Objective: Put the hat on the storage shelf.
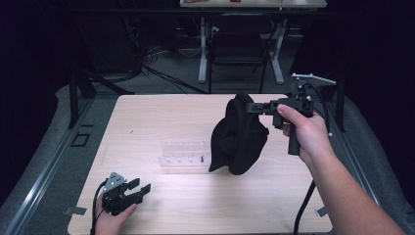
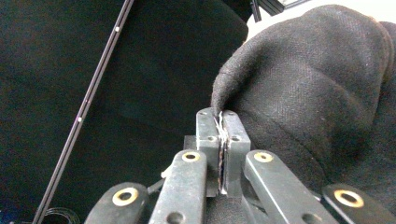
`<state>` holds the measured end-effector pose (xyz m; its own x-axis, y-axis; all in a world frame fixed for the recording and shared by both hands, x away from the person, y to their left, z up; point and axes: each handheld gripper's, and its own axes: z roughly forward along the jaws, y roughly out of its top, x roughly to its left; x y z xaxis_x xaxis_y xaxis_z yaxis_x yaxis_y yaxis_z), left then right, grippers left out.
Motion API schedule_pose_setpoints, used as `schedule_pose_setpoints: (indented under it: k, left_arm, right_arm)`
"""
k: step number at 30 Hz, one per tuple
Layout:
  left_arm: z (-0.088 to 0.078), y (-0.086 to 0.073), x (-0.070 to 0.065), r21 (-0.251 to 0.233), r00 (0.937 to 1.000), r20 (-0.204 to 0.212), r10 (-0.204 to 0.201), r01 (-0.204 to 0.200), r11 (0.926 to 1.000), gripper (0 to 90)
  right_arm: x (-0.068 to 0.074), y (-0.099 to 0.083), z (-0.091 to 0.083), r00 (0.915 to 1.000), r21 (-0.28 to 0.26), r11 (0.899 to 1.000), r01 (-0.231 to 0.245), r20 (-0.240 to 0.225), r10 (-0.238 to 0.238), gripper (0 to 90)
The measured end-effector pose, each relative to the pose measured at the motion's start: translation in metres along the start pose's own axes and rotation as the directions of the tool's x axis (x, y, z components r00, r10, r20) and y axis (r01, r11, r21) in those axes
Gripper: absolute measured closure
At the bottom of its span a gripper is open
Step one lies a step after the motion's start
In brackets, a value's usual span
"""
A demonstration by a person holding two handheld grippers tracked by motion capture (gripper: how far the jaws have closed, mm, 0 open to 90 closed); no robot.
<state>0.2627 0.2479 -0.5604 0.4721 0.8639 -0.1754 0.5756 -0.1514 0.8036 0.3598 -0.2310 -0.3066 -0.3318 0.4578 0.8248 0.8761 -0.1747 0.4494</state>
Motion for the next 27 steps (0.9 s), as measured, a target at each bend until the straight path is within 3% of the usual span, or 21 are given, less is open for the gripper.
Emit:
schedule_pose_setpoints:
  k: [27]
  left_arm:
    - [0.001,0.000,0.001,-0.003,1.0000,0.005,-0.004,0.004,1.0000,46.3]
  right_arm:
    - [-0.004,0.020,0.035,0.9999,0.004,1.000,0.010,0.002,-0.010,88.8]
